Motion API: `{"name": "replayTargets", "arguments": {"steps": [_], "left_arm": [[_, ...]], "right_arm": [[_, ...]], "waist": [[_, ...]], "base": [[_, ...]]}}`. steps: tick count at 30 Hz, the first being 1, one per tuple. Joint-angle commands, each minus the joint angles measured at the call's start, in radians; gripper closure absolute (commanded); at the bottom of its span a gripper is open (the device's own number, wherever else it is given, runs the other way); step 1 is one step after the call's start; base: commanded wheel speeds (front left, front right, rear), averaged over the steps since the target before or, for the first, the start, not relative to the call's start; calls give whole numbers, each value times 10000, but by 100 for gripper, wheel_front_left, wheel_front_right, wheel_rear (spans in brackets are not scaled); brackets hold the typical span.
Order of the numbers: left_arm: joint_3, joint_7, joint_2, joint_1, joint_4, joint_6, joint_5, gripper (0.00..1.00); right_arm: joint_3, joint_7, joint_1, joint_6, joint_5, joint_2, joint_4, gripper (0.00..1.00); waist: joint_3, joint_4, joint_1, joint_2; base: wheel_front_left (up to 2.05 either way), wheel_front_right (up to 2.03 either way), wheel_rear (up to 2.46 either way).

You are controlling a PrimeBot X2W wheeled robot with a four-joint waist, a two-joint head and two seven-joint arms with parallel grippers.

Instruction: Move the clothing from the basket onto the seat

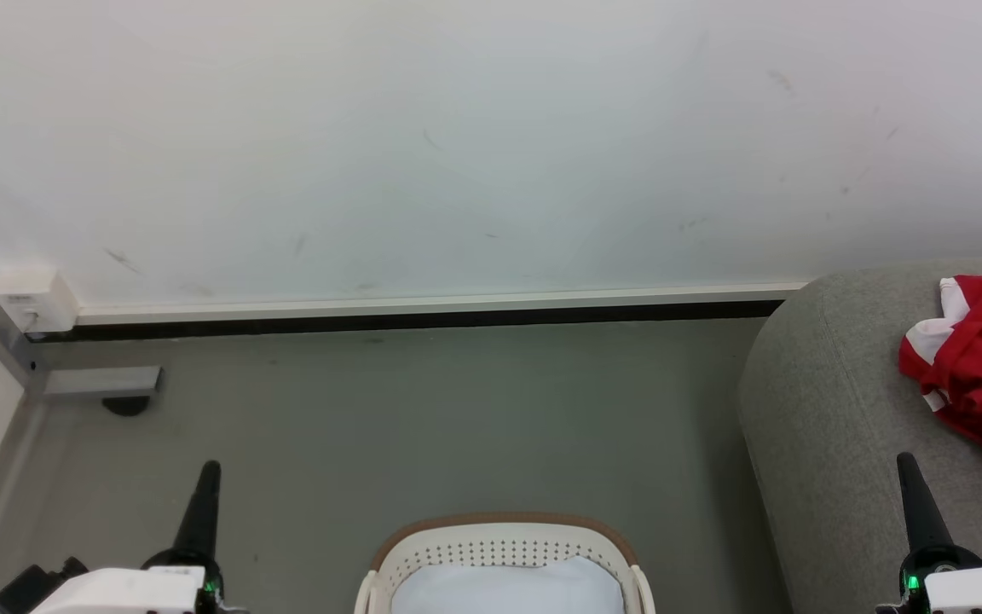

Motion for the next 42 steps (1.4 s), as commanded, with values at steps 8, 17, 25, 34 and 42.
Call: {"name": "replayTargets", "arguments": {"steps": [8, 17, 25, 34, 42], "left_arm": [[123, 224, -6, -191, -107, 50, -785, 100], [186, 413, -29, -206, -132, 80, -1425, 100], [230, 561, -51, -238, -156, 113, -1961, 100], [279, 721, -77, -268, -181, 128, -2513, 100], [306, 824, -95, -271, -194, 139, -2853, 100]], "right_arm": [[28, 87, -235, -15, 1028, -236, -31, 100], [67, 118, -273, -17, 1842, -378, -37, 100], [105, 159, -324, -18, 2536, -499, -45, 100], [158, 172, -356, -20, 3307, -624, -56, 100], [222, 160, -347, -21, 3717, -735, -66, 100]], "waist": [[-1, 16, 0, 0], [-2, 33, 0, 0], [-3, 47, 0, 0], [-4, 63, 0, 0], [-4, 74, 0, 0]], "base": [[0, 0, 0], [0, 0, 0], [0, 0, 0], [0, 0, 0], [0, 0, 0]]}}
